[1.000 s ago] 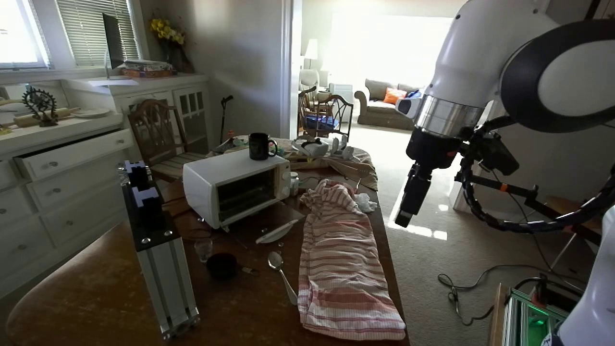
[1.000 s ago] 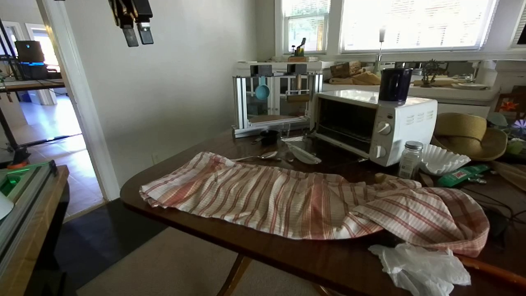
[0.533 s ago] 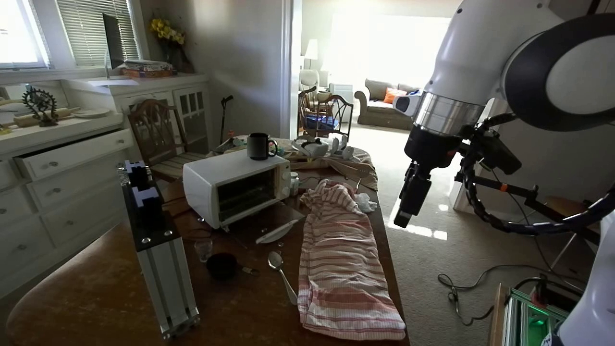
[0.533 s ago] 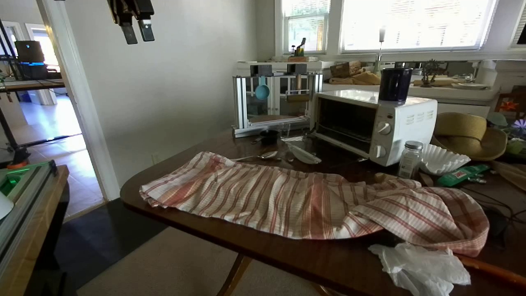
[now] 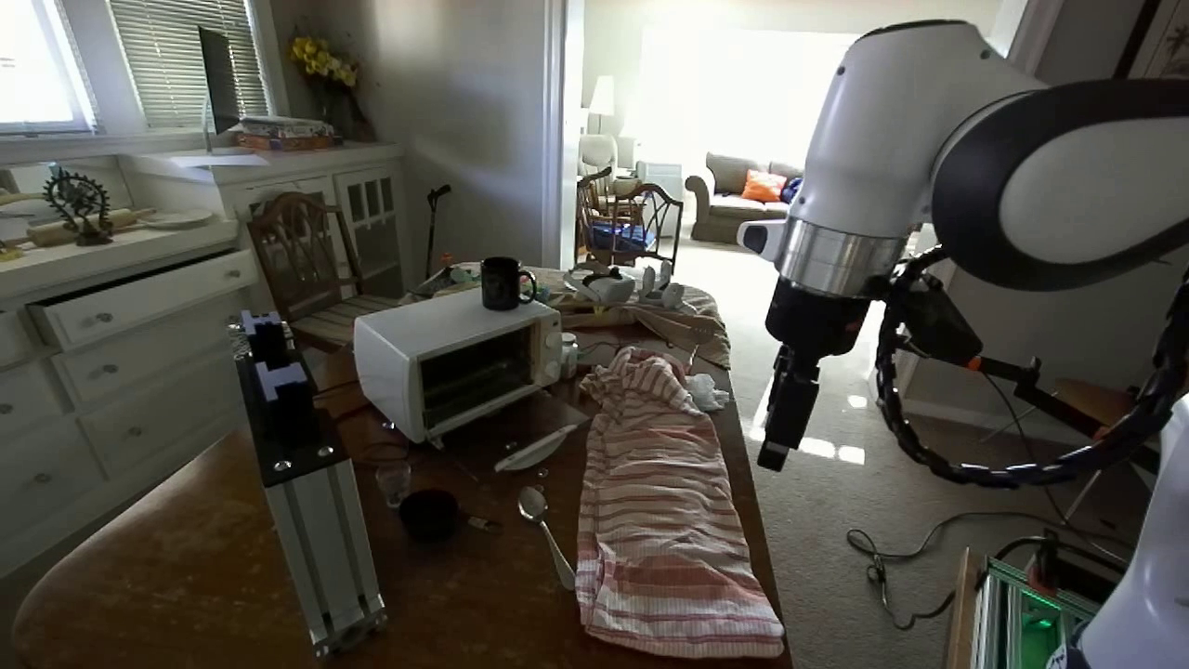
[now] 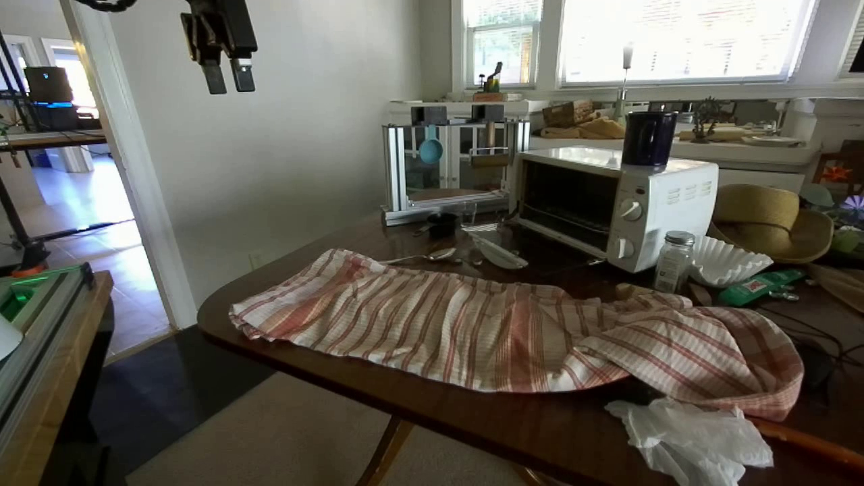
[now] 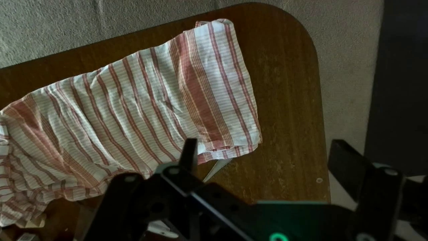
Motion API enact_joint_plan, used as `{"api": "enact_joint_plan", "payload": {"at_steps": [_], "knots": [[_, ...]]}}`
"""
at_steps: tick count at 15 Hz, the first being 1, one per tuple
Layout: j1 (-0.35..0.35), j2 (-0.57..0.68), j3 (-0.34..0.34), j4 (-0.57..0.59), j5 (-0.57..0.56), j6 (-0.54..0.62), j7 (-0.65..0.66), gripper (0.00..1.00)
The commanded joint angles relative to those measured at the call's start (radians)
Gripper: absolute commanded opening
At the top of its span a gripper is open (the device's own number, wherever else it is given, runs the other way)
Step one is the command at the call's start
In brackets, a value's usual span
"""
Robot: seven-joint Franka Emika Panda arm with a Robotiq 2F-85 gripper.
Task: Fold the towel from left to right twice.
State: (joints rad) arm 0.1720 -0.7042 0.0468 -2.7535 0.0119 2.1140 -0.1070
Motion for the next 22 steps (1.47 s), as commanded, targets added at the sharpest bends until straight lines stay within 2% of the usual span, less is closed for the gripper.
{"api": "enact_joint_plan", "payload": {"at_steps": [1, 5, 8, 14, 17, 18, 22], "knots": [[0.011, 0.105, 0.021, 0.002, 0.013, 0.095, -0.005, 1.0], [0.029, 0.189, 0.032, 0.001, 0.02, 0.292, -0.012, 1.0], [0.029, 0.252, 0.04, 0.002, 0.006, 0.376, -0.007, 1.0], [0.002, 0.37, 0.046, 0.001, -0.034, 0.392, -0.012, 1.0], [-0.021, 0.439, 0.057, 0.001, -0.083, 0.441, 0.005, 1.0], [0.0, 0.377, 0.043, 0.0, -0.04, 0.389, -0.013, 1.0], [-0.012, 0.427, 0.047, 0.003, -0.061, 0.416, -0.013, 1.0]]}}
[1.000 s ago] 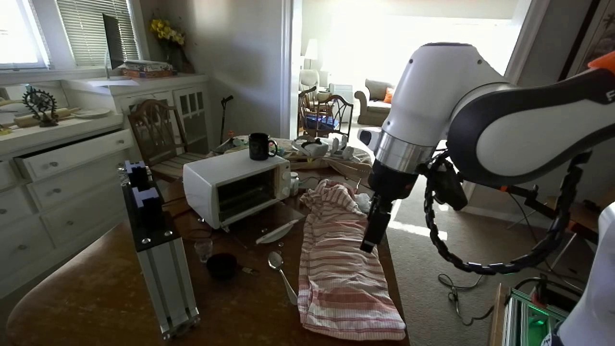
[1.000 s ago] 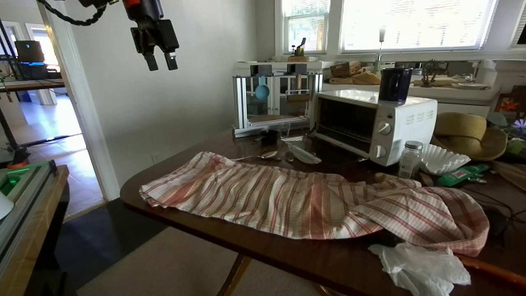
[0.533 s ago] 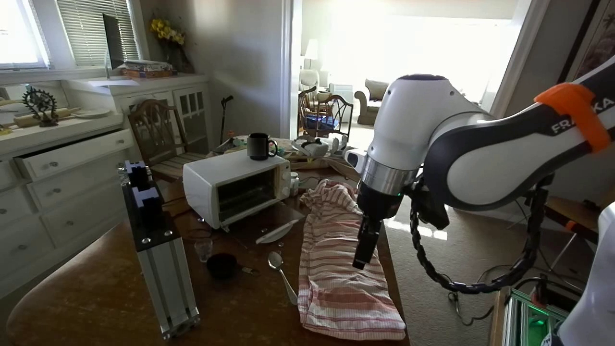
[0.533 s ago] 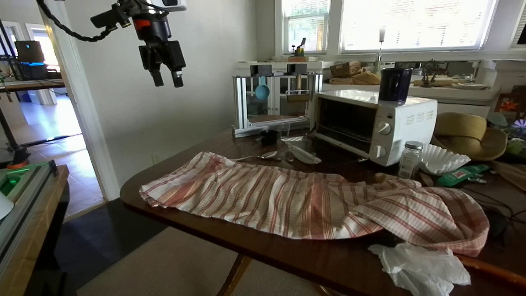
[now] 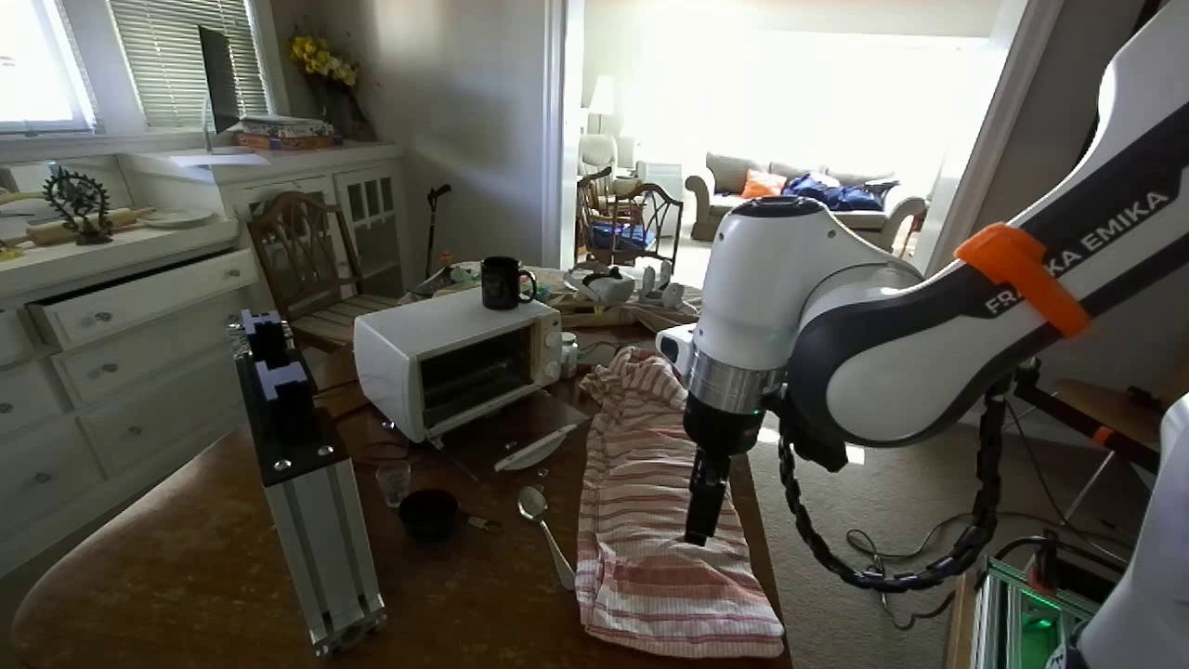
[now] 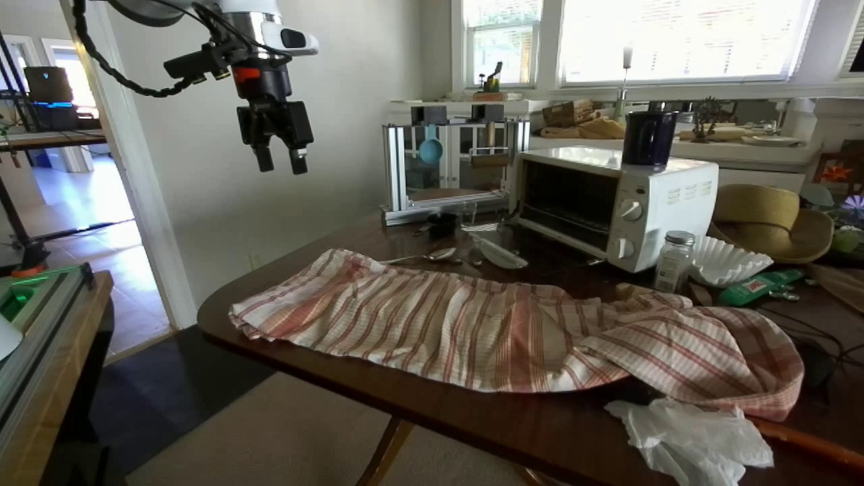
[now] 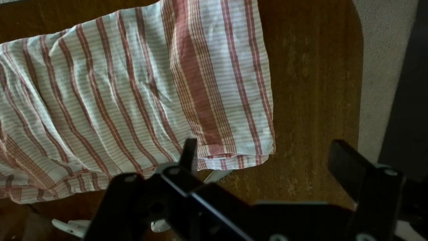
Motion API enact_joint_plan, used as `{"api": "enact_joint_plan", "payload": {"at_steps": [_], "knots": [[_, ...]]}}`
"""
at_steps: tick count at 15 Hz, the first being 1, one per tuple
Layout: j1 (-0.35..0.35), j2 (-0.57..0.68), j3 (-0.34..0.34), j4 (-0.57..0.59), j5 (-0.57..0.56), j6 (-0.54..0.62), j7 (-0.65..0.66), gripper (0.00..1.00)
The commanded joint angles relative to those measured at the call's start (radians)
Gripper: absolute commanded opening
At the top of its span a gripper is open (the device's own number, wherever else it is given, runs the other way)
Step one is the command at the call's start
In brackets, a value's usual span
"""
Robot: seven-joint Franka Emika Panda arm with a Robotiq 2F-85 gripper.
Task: Fold the towel from left to right twice.
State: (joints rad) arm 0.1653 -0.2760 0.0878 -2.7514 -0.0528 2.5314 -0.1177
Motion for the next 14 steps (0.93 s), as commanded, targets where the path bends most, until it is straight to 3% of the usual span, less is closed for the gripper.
{"api": "enact_joint_plan", "payload": {"at_steps": [1, 7, 10, 14], "knots": [[-0.005, 0.0, 0.006, 0.001, 0.003, -0.002, -0.002, 1.0], [-0.037, 0.204, 0.08, -0.005, -0.162, 0.183, 0.133, 1.0], [-0.057, 0.305, 0.097, -0.006, -0.365, 0.283, 0.293, 1.0], [-0.029, 0.369, 0.04, -0.006, -0.674, 0.309, 0.556, 1.0]]}}
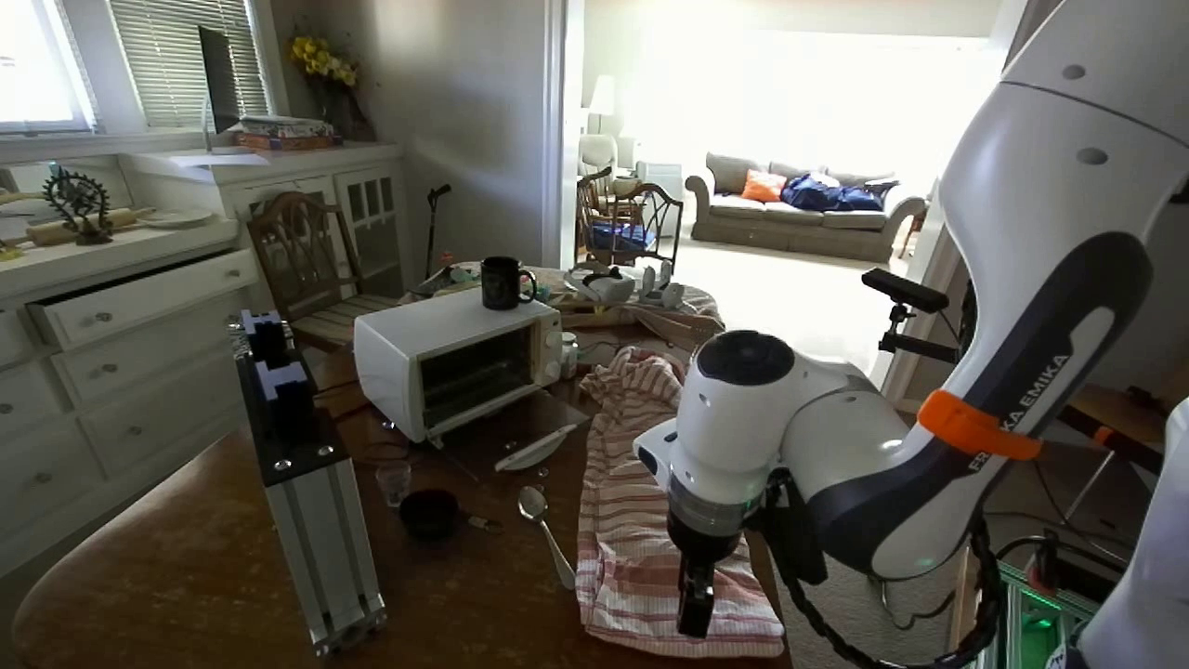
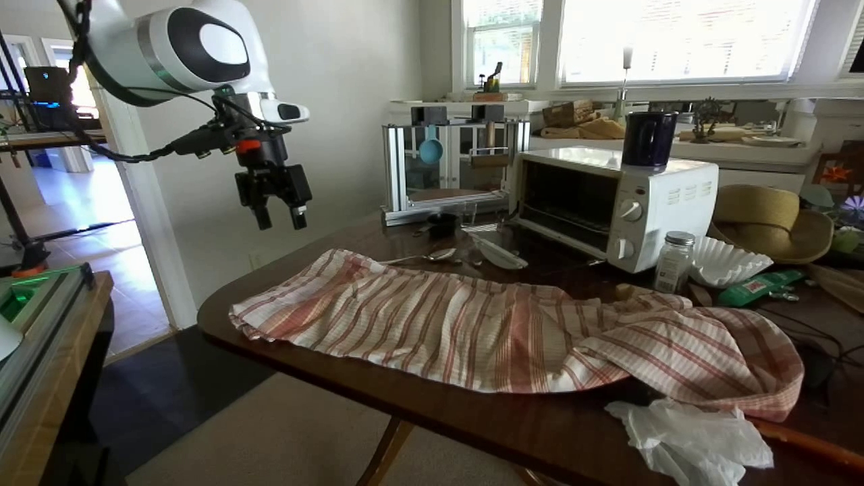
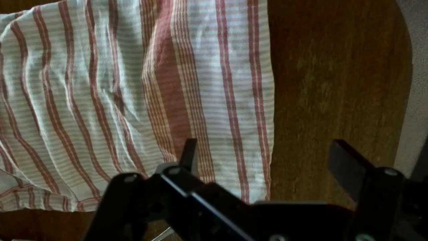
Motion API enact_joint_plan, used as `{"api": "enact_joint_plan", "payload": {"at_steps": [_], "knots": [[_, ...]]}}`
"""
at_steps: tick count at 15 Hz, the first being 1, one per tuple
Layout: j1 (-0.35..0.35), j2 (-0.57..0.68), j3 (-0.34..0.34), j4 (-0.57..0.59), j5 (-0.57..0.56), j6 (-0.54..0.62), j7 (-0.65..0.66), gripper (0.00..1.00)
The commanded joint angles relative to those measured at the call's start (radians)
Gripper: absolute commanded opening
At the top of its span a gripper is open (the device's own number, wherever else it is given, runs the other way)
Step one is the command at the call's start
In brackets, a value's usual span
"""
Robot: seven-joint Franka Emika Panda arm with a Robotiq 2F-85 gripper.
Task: Fold the towel from left to right twice.
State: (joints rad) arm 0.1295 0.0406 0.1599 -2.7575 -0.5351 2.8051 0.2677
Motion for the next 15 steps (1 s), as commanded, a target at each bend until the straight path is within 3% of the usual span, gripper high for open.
{"api": "enact_joint_plan", "payload": {"at_steps": [1, 4, 15], "knots": [[0.007, 0.074, -0.042, 0.0, -0.266, 0.027, 0.229, 1.0], [0.014, 0.114, -0.071, 0.0, -0.481, 0.021, 0.397, 1.0], [0.012, 0.237, -0.119, 0.004, -0.858, 0.028, 0.705, 1.0]]}}
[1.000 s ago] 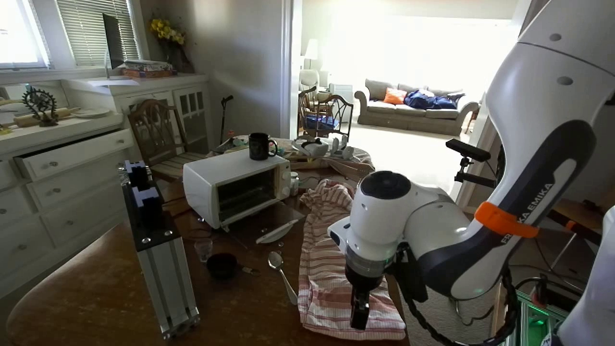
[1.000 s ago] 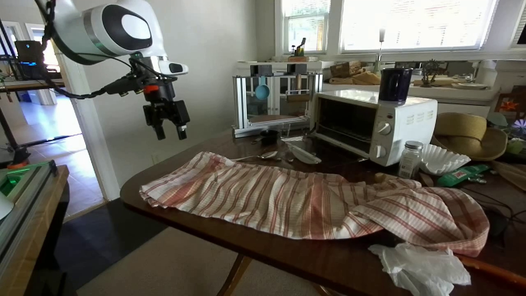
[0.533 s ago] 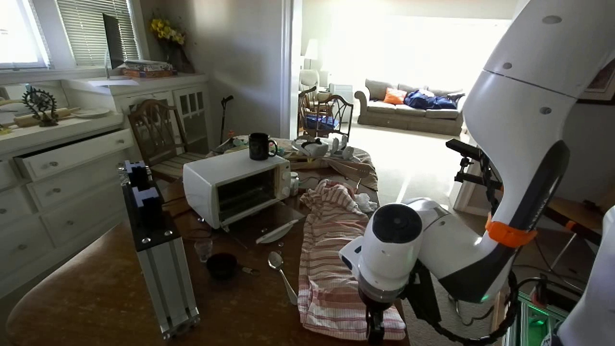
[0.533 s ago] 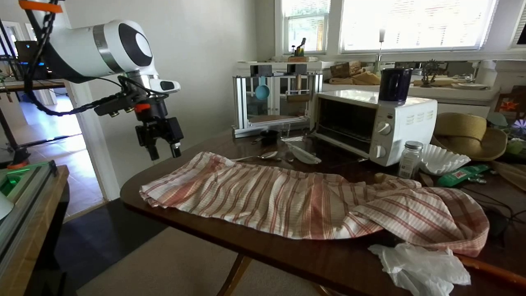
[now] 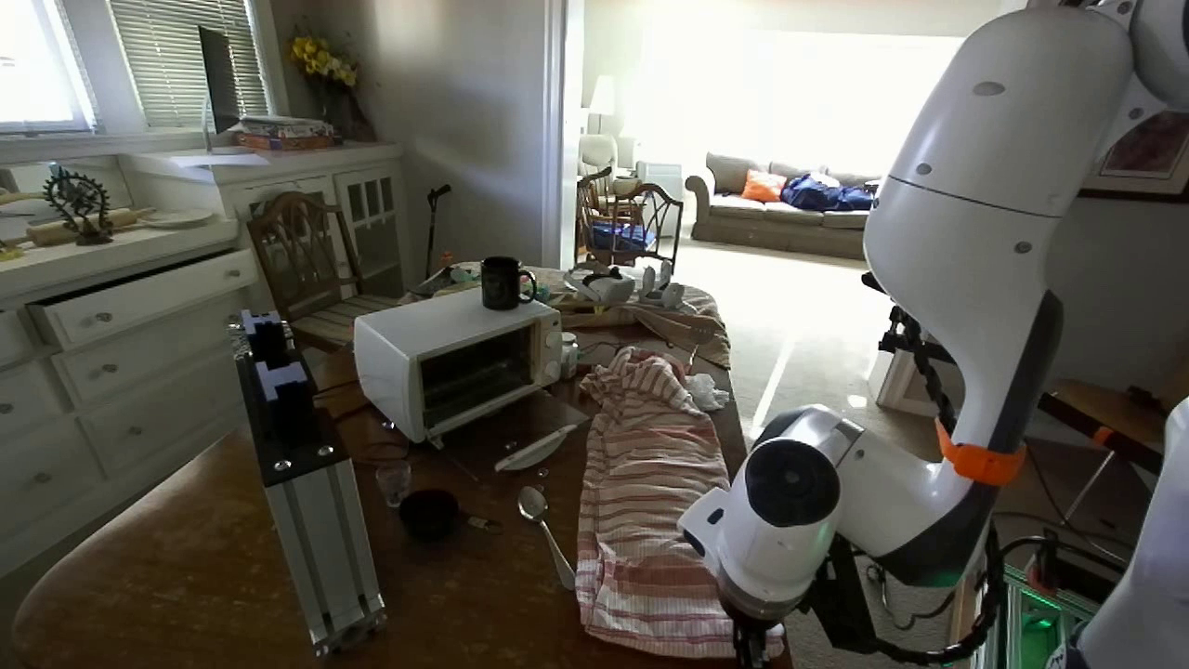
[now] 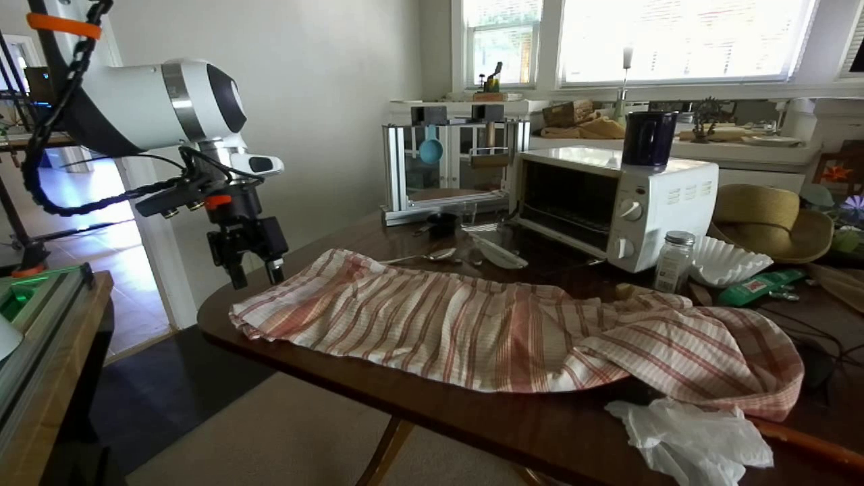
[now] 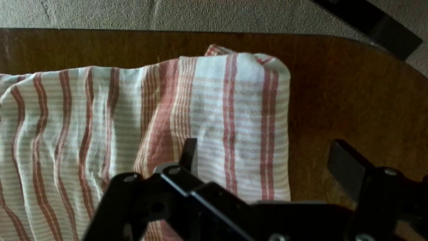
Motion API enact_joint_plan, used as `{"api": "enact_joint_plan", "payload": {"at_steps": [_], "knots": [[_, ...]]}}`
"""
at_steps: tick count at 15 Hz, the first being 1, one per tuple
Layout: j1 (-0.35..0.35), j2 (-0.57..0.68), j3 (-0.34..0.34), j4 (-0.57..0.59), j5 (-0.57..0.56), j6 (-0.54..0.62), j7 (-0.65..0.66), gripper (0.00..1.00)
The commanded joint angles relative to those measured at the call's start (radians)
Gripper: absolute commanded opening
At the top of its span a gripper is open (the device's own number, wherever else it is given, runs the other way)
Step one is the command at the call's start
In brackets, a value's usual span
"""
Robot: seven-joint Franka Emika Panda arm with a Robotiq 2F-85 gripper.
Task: Fold the towel from left to right twice.
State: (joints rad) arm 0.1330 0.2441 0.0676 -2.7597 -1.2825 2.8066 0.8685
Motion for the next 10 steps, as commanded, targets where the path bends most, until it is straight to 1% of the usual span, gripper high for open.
{"api": "enact_joint_plan", "payload": {"at_steps": [1, 9, 10], "knots": [[0.009, 0.039, -0.032, 0.011, -0.155, 0.028, 0.143, 1.0], [0.006, 0.103, -0.03, 0.065, -0.424, 0.008, 0.42, 1.0], [0.004, 0.113, -0.028, 0.07, -0.447, 0.006, 0.446, 0.88]]}}
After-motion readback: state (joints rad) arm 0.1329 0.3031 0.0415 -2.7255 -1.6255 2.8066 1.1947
